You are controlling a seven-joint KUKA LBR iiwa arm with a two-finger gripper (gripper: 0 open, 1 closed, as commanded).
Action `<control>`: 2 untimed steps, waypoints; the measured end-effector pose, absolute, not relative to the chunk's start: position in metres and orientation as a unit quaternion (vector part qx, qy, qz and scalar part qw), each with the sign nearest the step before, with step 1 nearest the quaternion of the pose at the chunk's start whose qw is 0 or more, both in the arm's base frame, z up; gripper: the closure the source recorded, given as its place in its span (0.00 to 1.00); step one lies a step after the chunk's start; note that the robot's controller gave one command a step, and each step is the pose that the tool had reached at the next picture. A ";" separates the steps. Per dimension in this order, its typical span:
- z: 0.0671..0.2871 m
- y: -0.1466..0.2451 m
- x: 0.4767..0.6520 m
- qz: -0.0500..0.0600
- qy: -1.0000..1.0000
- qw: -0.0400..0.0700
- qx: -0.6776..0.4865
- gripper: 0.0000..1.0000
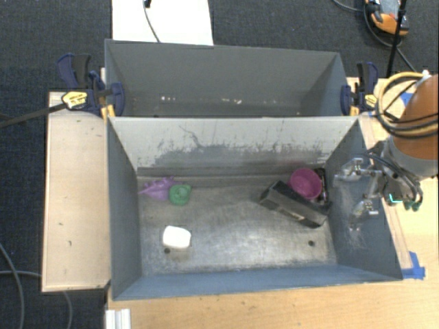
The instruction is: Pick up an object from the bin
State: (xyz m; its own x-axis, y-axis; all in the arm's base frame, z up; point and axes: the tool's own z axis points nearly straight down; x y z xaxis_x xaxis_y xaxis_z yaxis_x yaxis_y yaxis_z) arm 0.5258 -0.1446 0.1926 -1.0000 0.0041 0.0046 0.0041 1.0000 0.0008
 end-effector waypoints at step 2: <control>0.141 -0.107 0.528 0.000 -0.999 -0.003 -0.051 0.00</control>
Offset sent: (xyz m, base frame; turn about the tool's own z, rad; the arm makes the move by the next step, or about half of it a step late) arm 0.0001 0.0834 -0.1226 0.2135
